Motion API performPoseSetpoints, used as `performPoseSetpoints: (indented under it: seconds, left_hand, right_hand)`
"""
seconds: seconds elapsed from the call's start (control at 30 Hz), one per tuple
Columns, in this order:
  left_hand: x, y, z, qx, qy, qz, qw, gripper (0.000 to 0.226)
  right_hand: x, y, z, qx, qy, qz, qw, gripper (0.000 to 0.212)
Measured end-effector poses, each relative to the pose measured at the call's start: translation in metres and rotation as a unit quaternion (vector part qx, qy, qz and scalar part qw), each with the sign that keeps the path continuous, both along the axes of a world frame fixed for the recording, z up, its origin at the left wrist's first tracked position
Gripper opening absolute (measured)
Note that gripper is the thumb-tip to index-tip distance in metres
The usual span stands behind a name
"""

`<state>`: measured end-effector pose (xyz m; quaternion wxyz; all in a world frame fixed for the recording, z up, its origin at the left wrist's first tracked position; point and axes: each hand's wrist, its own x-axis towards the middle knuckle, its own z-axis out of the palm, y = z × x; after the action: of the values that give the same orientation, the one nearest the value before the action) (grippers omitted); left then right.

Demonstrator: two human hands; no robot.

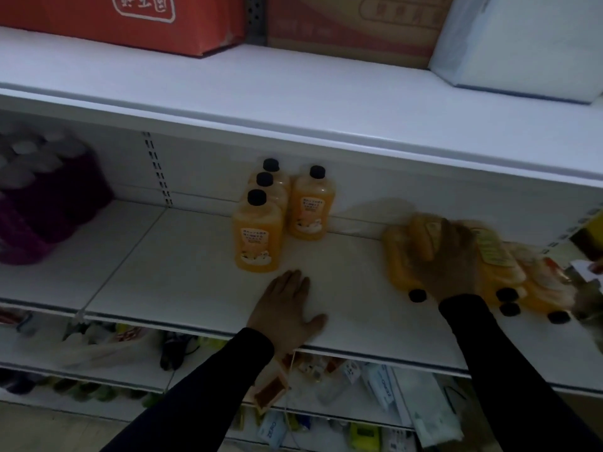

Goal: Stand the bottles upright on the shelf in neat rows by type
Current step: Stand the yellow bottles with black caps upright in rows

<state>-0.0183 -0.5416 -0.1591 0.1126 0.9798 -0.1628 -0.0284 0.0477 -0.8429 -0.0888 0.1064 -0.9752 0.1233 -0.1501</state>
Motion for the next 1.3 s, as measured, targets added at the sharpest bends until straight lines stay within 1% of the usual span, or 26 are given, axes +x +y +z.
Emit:
performPoseSetpoints:
  seconds: [0.07, 0.1, 0.13, 0.17, 0.2, 0.23, 0.3, 0.33, 0.4, 0.47, 0.53, 0.6, 0.63, 0.67, 0.73, 0.77, 0.87, 0.9, 0.97, 1.03, 1.07, 1.1, 1.13, 1.17, 1.23, 1.3]
  left_hand:
    - [-0.001, -0.001, 0.001, -0.001, 0.008, 0.002, 1.0, 0.09]
    - [-0.001, -0.001, 0.003, -0.001, 0.011, 0.001, 1.0, 0.089]
    - [-0.001, -0.002, 0.003, -0.002, 0.012, 0.001, 1.0, 0.088]
    - [-0.002, -0.001, 0.004, -0.005, 0.011, -0.001, 1.0, 0.087]
    - [-0.003, -0.001, 0.006, -0.009, 0.009, -0.003, 1.0, 0.085]
    - [-0.004, -0.001, 0.008, -0.014, 0.006, -0.006, 1.0, 0.083]
    - [-0.005, -0.001, 0.013, -0.031, 0.003, -0.019, 0.999, 0.079]
    - [-0.005, -0.003, 0.018, -0.041, -0.002, -0.026, 0.999, 0.077]
    - [-0.002, -0.011, 0.029, -0.065, -0.026, -0.041, 0.997, 0.075]
    - [0.002, -0.024, 0.042, -0.098, -0.049, -0.056, 0.992, 0.077]
    - [0.006, -0.039, 0.055, -0.139, -0.051, -0.068, 0.987, 0.082]
    - [0.007, -0.051, 0.066, -0.195, -0.015, -0.067, 0.978, 0.089]
    - [0.007, -0.055, 0.069, -0.229, 0.003, -0.062, 0.972, 0.09]
    - [0.007, -0.058, 0.071, -0.261, 0.016, -0.059, 0.963, 0.085]
    - [0.008, -0.054, 0.069, -0.305, 0.026, -0.056, 0.95, 0.059]
    - [0.008, -0.048, 0.067, -0.315, 0.035, -0.05, 0.947, 0.049]
    - [0.008, -0.024, 0.054, -0.346, 0.068, -0.01, 0.936, 0.035]
    - [0.007, -0.015, 0.049, -0.364, 0.073, 0.003, 0.928, 0.033]
    - [0.006, -0.004, 0.044, -0.416, 0.105, 0.014, 0.903, 0.028]
    - [0.004, 0.003, 0.047, -0.467, 0.141, 0.003, 0.873, 0.027]
    - [0.004, 0.006, 0.049, -0.477, 0.145, -0.01, 0.867, 0.027]
    - [0.002, 0.008, 0.05, -0.464, 0.138, -0.026, 0.875, 0.026]
    - [0.002, 0.011, 0.051, -0.433, 0.125, -0.042, 0.892, 0.027]
    - [0.002, 0.015, 0.049, -0.38, 0.105, -0.052, 0.917, 0.033]
    - [0.0, 0.028, 0.038, -0.223, 0.057, -0.054, 0.972, 0.052]
    - [-0.007, 0.043, 0.025, -0.106, 0.029, -0.02, 0.994, 0.071]
  right_hand:
    - [-0.01, -0.014, -0.009, 0.033, 0.064, -0.006, 0.997, 0.076]
    - [-0.017, -0.014, -0.013, 0.021, 0.078, -0.004, 0.997, 0.076]
    - [-0.023, -0.014, -0.015, -0.007, 0.077, -0.001, 0.997, 0.075]
    - [-0.03, -0.012, -0.016, -0.029, 0.054, 0.009, 0.998, 0.073]
    - [-0.036, -0.01, -0.013, -0.026, 0.031, 0.026, 0.999, 0.069]
    - [-0.043, -0.008, -0.009, 0.011, 0.017, 0.044, 0.999, 0.064]
    - [-0.055, -0.004, 0.0, 0.122, 0.003, 0.06, 0.991, 0.056]
    - [-0.06, -0.003, 0.008, 0.138, -0.011, 0.056, 0.989, 0.053]
    - [-0.071, -0.001, 0.03, 0.13, -0.058, 0.061, 0.988, 0.043]
    - [-0.082, 0.001, 0.06, 0.18, -0.099, 0.088, 0.975, 0.037]
    - [-0.088, 0.007, 0.089, 0.219, -0.092, 0.126, 0.963, 0.036]
    - [-0.09, 0.022, 0.108, 0.242, -0.048, 0.176, 0.953, 0.035]
    - [-0.09, 0.032, 0.114, 0.245, -0.016, 0.202, 0.948, 0.035]
    - [-0.088, 0.043, 0.118, 0.24, 0.012, 0.225, 0.944, 0.036]
    - [-0.079, 0.062, 0.115, 0.221, 0.043, 0.262, 0.939, 0.038]
    - [-0.073, 0.072, 0.111, 0.208, 0.049, 0.273, 0.938, 0.042]
    - [-0.058, 0.095, 0.094, 0.193, 0.065, 0.289, 0.935, 0.059]
    - [-0.054, 0.1, 0.087, 0.203, 0.068, 0.293, 0.932, 0.062]
    - [-0.047, 0.104, 0.078, 0.259, 0.074, 0.302, 0.915, 0.067]
    - [-0.043, 0.106, 0.069, 0.312, 0.105, 0.322, 0.888, 0.074]
    - [-0.041, 0.106, 0.064, 0.313, 0.126, 0.337, 0.879, 0.073]
    - [-0.04, 0.107, 0.057, 0.303, 0.14, 0.348, 0.876, 0.071]
    - [-0.039, 0.107, 0.05, 0.295, 0.143, 0.35, 0.877, 0.069]
    - [-0.038, 0.106, 0.044, 0.299, 0.137, 0.346, 0.879, 0.067]
    - [-0.035, 0.106, 0.034, 0.324, 0.114, 0.334, 0.878, 0.064]
    - [-0.029, 0.108, 0.029, 0.329, 0.093, 0.329, 0.88, 0.064]
